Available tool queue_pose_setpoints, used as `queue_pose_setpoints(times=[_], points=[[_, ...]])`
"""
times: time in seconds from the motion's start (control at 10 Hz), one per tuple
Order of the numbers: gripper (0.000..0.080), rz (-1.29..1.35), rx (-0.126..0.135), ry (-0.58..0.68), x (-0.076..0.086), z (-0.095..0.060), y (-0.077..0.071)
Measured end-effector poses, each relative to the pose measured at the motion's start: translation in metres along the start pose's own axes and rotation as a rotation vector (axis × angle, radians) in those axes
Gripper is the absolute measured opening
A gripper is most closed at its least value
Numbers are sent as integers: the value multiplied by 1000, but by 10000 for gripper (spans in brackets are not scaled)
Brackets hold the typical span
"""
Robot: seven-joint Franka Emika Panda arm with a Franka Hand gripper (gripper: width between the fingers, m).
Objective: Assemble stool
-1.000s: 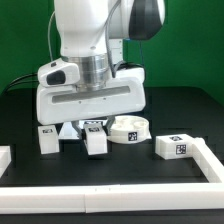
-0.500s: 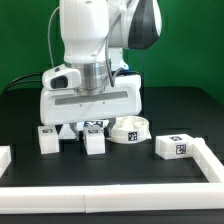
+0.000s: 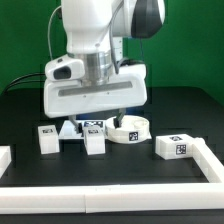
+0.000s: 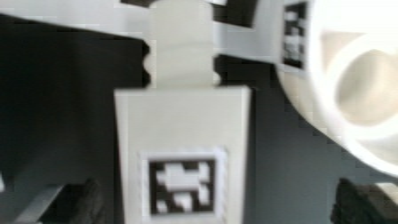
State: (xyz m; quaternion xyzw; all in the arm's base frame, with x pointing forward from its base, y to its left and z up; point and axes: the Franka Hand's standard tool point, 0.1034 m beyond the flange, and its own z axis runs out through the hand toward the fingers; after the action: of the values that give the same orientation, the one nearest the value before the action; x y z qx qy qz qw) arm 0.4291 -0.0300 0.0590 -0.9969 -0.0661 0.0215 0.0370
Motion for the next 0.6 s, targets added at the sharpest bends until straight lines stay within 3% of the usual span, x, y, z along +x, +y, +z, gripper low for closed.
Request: queue_pose_setpoints(times=[0.1, 0.2, 0.3, 0.4, 0.6], points=[[649, -7, -6, 4, -15, 7, -9], [649, 10, 13, -56, -37, 15, -13], [649, 20, 7, -35, -22, 6, -17], [649, -15, -5, -19, -20, 9, -26], [649, -4, -3, -25, -24, 11, -21]])
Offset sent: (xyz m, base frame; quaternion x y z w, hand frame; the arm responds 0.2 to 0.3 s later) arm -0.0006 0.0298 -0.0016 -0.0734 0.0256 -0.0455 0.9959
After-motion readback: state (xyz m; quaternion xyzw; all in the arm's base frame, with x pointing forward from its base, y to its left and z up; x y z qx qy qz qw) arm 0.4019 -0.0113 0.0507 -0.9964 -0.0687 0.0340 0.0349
